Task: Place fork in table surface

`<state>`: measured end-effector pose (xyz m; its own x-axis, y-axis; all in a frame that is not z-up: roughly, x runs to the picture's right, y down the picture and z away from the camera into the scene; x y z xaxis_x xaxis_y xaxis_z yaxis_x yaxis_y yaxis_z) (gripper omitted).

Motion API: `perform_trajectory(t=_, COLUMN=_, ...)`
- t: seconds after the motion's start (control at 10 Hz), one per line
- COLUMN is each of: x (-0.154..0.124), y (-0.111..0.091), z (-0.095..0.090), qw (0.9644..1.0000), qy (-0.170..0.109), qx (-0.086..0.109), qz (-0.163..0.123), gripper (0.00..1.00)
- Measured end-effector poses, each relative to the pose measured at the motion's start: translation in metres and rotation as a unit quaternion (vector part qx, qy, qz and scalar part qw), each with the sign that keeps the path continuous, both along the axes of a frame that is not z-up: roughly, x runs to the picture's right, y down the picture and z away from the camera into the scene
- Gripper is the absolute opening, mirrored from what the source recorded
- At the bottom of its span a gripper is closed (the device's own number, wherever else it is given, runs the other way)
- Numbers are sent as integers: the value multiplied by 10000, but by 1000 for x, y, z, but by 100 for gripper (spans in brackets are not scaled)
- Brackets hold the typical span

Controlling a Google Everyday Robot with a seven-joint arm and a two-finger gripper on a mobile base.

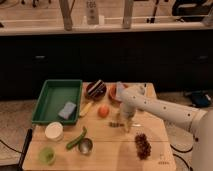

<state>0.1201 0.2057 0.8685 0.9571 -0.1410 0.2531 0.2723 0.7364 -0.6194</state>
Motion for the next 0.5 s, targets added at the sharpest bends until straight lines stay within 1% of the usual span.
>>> perform_trajectory(t=0.1, x=0, y=2, z=0, qw=10000, qy=32, qx=26, qz=59, gripper=45)
perform_trajectory(t=0.3, x=0, y=2, z=-2, qw=10000, qy=32, qx=35, qz=83, gripper=27)
perform_trajectory(t=0.4, x=-2, y=-1, z=-4, qw=10000, qy=16, qx=37, qz=78, gripper=15)
perform_trajectory(t=0.5, x=-2, y=-1, z=-6, qw=10000, qy=15, qx=21, qz=53, gripper=5)
